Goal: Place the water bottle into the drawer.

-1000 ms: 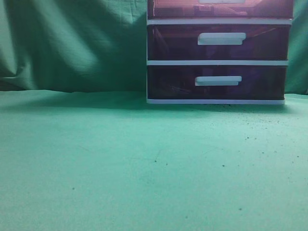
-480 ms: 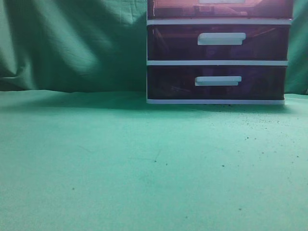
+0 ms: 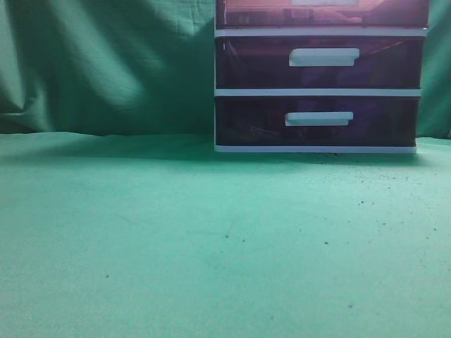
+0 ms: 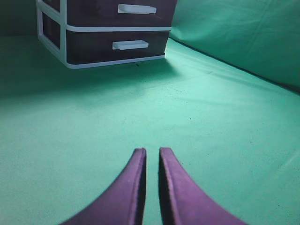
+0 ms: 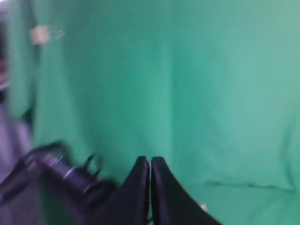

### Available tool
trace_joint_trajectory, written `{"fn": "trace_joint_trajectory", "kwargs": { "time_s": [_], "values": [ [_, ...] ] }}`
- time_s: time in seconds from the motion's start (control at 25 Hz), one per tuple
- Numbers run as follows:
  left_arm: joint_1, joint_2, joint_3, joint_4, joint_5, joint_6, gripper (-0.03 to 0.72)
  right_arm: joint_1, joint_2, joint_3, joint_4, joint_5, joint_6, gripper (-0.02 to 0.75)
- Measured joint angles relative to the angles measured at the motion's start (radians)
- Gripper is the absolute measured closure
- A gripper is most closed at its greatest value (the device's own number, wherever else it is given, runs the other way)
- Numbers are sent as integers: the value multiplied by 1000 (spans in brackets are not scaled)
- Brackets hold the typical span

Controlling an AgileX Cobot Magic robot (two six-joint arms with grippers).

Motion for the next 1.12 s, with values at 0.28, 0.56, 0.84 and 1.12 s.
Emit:
{"fn": "trace_joint_trajectory", "kwargs": {
  "time_s": [0.28,0.56,0.84,1.12],
  "values": [
    [0,0,0,0,0,0,622,-184,-116,0,-550,361,721,738],
    [0,0,0,0,2,0,622,-401,-228,0,-902,514,1142,738],
    [0,0,0,0,2,0,622,-756,-318,0,-932,580,1179,738],
    [0,0,0,0,2,0,622,-1079,-464,48,-932,572,1194,738]
  ]
}}
